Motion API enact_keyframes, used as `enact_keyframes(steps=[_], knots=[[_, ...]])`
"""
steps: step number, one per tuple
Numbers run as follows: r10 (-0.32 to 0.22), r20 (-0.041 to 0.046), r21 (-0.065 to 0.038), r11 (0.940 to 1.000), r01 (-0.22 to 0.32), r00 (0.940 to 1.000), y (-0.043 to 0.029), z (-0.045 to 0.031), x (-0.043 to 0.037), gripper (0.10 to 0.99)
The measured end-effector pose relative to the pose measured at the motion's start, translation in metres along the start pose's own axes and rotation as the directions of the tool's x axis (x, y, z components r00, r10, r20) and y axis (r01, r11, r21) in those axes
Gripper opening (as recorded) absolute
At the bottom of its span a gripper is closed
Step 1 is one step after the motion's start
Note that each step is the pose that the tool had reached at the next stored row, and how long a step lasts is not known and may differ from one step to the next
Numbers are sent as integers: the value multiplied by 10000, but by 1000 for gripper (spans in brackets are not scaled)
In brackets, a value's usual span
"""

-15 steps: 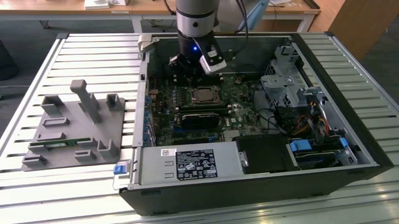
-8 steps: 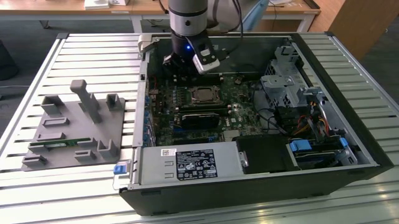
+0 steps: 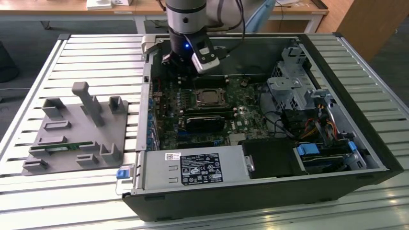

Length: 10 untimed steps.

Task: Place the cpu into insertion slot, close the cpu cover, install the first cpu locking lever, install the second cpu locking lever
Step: 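Install the first cpu locking lever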

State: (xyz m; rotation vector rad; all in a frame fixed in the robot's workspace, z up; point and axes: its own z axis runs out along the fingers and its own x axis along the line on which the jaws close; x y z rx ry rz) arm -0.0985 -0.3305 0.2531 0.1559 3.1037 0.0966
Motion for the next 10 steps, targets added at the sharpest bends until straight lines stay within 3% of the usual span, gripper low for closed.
enact_keyframes(steps=[3,10], knots=[[-1,-1,0,10000,1,10000,25,-6,31,106],[-2,0,-1,10000,2,10000,161,-23,57,106]])
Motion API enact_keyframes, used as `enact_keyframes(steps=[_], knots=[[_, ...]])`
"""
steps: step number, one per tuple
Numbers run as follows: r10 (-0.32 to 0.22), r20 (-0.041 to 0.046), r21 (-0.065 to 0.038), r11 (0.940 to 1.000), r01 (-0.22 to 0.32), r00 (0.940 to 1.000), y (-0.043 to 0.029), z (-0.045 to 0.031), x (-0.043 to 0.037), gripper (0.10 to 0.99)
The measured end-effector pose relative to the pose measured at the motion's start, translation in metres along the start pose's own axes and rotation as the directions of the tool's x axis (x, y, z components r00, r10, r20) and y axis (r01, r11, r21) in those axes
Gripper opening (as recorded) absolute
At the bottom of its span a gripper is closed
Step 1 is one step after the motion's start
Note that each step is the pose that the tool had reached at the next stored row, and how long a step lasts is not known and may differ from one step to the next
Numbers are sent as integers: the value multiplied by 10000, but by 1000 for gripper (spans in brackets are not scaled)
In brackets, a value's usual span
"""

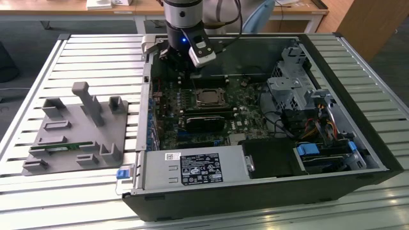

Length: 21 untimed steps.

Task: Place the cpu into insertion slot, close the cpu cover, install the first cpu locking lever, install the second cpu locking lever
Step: 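Install the first cpu locking lever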

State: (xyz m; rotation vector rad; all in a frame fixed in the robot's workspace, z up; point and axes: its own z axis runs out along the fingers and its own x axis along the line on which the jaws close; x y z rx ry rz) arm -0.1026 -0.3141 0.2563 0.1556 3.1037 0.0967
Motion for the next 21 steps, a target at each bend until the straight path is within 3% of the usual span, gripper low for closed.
enact_keyframes(steps=[7,12,17,21], knots=[[1,3,1,10000,-1,10000,123,6,46,106],[0,2,0,10000,0,10000,141,8,35,106],[0,2,0,10000,0,10000,160,12,-63,106],[0,-3,1,10000,0,10000,181,18,-220,106]])
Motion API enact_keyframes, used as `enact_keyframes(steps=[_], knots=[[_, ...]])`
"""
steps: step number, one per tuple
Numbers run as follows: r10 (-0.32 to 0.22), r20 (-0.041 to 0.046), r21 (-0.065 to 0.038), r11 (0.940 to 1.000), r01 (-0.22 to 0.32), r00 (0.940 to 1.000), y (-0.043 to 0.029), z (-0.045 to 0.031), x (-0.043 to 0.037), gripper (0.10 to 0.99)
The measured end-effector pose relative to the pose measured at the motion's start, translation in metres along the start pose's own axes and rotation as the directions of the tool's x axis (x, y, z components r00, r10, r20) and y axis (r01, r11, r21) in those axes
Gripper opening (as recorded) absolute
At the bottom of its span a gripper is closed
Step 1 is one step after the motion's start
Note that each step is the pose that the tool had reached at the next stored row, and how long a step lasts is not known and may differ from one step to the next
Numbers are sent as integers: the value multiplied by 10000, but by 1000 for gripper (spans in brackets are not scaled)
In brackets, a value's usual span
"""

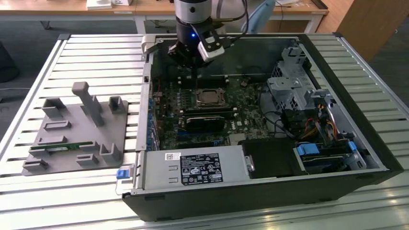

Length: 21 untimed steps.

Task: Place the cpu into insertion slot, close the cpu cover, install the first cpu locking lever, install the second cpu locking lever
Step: 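Install the first cpu locking lever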

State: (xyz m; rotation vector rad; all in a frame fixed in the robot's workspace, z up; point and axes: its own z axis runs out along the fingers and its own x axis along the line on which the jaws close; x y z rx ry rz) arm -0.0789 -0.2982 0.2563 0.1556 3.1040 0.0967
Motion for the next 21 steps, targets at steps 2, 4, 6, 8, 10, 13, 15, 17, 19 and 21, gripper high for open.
enact_keyframes(steps=[2,4,6,8,10,13,15,17,19,21], knots=[[1,-12,1,10000,-1,10000,11,5,-89,106],[3,-30,2,10000,-3,10000,20,10,-172,106],[5,-52,-95,10000,-6,10000,19,11,-187,106],[13,-74,-307,9995,-15,10000,14,13,-188,106],[27,-75,-351,9994,-29,10000,12,22,-189,106],[31,-96,-345,9994,-34,9999,12,69,-217,106],[31,-130,-336,9994,-36,9999,19,102,-252,106],[28,-138,-332,9994,-33,9999,31,121,-265,106],[17,-139,-332,9994,-22,9999,39,131,-272,106],[-21,-142,-333,9994,16,9999,50,141,-280,106]])
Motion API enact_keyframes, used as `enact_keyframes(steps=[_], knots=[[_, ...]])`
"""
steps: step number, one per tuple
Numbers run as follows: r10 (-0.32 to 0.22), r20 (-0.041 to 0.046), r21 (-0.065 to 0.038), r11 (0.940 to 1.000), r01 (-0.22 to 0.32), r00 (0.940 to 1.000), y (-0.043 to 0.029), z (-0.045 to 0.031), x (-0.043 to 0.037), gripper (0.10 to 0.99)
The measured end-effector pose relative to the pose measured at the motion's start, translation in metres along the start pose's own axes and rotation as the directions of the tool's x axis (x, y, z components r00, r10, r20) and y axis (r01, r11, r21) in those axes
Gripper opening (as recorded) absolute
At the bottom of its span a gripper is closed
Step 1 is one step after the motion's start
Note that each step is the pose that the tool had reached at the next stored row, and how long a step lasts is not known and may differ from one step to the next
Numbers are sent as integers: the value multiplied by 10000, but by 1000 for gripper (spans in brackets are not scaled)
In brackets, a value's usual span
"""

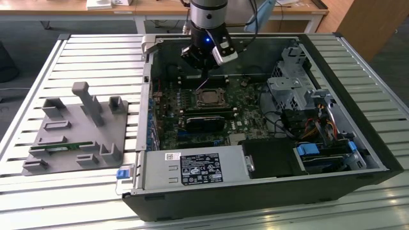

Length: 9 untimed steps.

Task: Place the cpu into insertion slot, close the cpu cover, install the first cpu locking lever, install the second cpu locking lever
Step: 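Install the first cpu locking lever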

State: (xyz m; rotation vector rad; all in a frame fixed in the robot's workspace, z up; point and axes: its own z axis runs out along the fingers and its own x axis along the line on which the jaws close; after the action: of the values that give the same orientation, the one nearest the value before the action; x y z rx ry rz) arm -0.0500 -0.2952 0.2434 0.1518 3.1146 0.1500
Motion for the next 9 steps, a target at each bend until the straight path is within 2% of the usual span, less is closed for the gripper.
enact_keyframes(steps=[4,9], knots=[[-128,-12,-3,9999,128,9999,25,35,-9,106],[-136,-16,-3,9999,136,9999,49,79,-107,106]])
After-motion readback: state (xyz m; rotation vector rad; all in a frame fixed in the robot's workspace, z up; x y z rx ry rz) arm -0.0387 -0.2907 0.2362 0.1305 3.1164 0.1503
